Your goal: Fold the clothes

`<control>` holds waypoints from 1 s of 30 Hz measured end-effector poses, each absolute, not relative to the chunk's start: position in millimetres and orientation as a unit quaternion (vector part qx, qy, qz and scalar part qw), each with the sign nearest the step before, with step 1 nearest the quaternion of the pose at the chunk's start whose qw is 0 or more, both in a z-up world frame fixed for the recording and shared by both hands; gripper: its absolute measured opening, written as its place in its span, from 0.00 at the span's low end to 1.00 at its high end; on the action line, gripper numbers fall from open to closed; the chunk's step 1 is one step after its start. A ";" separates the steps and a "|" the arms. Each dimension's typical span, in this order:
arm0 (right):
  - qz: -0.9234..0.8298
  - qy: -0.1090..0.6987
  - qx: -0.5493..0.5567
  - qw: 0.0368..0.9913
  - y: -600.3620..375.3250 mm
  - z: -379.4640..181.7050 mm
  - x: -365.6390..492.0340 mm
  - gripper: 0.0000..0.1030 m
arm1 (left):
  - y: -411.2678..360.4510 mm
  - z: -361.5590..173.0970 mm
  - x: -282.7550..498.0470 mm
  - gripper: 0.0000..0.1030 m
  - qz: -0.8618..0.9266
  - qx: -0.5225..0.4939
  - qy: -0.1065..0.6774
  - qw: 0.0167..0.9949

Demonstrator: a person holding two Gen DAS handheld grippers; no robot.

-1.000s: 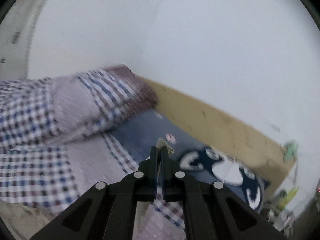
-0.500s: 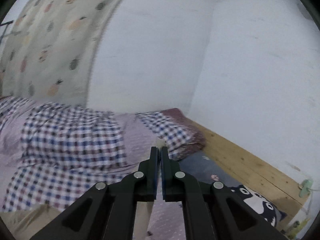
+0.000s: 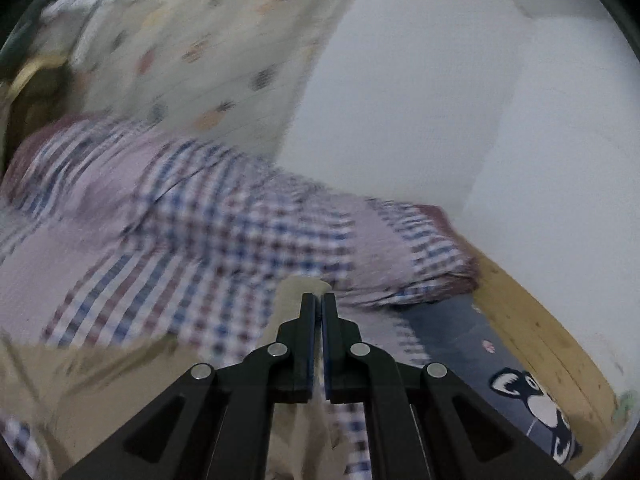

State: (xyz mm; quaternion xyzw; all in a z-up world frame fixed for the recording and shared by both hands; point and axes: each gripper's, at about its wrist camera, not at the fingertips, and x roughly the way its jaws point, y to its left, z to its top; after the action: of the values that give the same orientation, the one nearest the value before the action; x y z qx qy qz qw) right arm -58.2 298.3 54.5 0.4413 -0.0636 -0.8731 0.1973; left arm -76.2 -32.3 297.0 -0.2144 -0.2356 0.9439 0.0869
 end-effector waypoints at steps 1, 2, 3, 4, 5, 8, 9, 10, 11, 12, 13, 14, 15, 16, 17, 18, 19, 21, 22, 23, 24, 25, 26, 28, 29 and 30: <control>-0.871 -0.063 0.445 0.197 301.7 53.9 -57.9 0.06 | -46.6 282.8 -73.1 0.01 0.941 -0.218 -0.246 0.076; -0.870 -0.062 0.449 0.196 304.9 53.0 -57.5 0.06 | -61.7 266.9 -68.8 0.01 0.938 -0.221 -0.258 0.069; -0.868 -0.060 0.452 0.195 308.6 52.7 -57.0 0.06 | -74.0 254.9 -63.5 0.01 0.936 -0.222 -0.268 0.062; -0.867 -0.060 0.454 0.194 312.1 52.7 -56.5 0.06 | -85.8 243.7 -58.1 0.01 0.933 -0.222 -0.277 0.056; -0.866 -0.058 0.457 0.193 315.0 53.2 -56.2 0.06 | -99.1 232.3 -51.6 0.01 0.931 -0.223 -0.286 0.049; -0.865 -0.057 0.463 0.187 322.9 56.7 -56.1 0.06 | -131.7 199.2 -31.5 0.01 0.924 -0.222 -0.309 0.030; -0.865 -0.060 0.463 0.185 326.5 57.4 -55.5 0.06 | -139.7 187.3 -26.9 0.01 0.924 -0.225 -0.309 0.024; -0.863 -0.057 0.467 0.182 328.5 57.3 -55.6 0.04 | -145.2 177.4 -20.1 0.01 0.924 -0.229 -0.305 0.019; -0.862 -0.053 0.471 0.180 330.5 57.2 -55.8 0.03 | -150.4 167.8 -12.9 0.01 0.924 -0.234 -0.301 0.014; -0.860 -0.045 0.476 0.175 330.9 58.2 -54.9 0.03 | -155.6 158.1 -5.6 0.01 0.925 -0.238 -0.297 0.009; -0.855 -0.042 0.484 0.179 332.0 58.3 -54.3 0.04 | -159.7 147.1 0.5 0.01 0.923 -0.244 -0.296 0.007; -0.852 -0.042 0.489 0.182 334.5 57.9 -54.5 0.06 | -163.6 135.8 6.3 0.01 0.922 -0.251 -0.296 0.006; -0.848 -0.045 0.494 0.184 336.9 57.6 -53.5 0.06 | -165.6 126.7 10.7 0.01 0.920 -0.258 -0.294 0.005; -0.847 -0.049 0.496 0.186 340.2 58.8 -51.6 0.06 | -166.3 115.2 16.7 0.01 0.919 -0.268 -0.289 0.005; -0.848 -0.056 0.495 0.182 345.5 61.0 -52.5 0.07 | -164.7 108.7 22.6 0.01 0.921 -0.270 -0.282 0.007; -0.854 -0.067 0.489 0.168 354.0 66.2 -53.3 0.09 | -162.7 103.3 28.5 0.01 0.923 -0.272 -0.274 0.010; -0.860 -0.086 0.478 0.153 363.6 73.4 -54.2 0.20 | -160.4 99.6 32.9 0.01 0.925 -0.270 -0.268 0.016; -0.870 -0.123 0.456 0.140 374.2 86.3 -55.7 0.38 | -155.7 92.7 41.4 0.01 0.929 -0.265 -0.256 0.029; -0.874 -0.142 0.444 0.137 377.8 91.8 -56.7 0.42 | -154.3 90.7 44.5 0.01 0.931 -0.259 -0.254 0.033; -0.874 -0.163 0.435 0.145 378.1 95.9 -62.5 0.42 | -153.1 88.9 47.3 0.01 0.934 -0.252 -0.251 0.036; -0.872 -0.183 0.426 0.155 378.0 99.9 -68.7 0.42 | -151.0 88.7 49.9 0.01 0.938 -0.244 -0.241 0.039; -0.871 -0.204 0.416 0.164 377.9 103.9 -74.9 0.43 | -148.7 88.9 52.5 0.01 0.943 -0.236 -0.230 0.041; -0.872 -0.202 0.417 0.158 376.1 105.2 -88.6 0.43 | -147.5 88.9 53.6 0.01 0.945 -0.232 -0.226 0.045; -0.875 -0.195 0.420 0.144 372.1 107.3 -117.5 0.44 | -147.4 86.9 52.8 0.01 0.940 -0.236 -0.239 0.053; -0.870 -0.204 0.425 0.144 369.6 103.0 -135.9 0.44 | -147.3 88.0 51.5 0.01 0.938 -0.237 -0.246 0.060; -0.864 -0.214 0.431 0.145 366.9 98.1 -154.8 0.44 | -147.1 89.4 50.0 0.01 0.936 -0.237 -0.253 0.066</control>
State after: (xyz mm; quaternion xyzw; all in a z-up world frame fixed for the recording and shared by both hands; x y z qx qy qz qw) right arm -154.8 366.9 98.1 0.4314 -0.2141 -0.8644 0.1445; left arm 50.0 -147.1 89.4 -0.2367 -0.2528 0.9358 0.0664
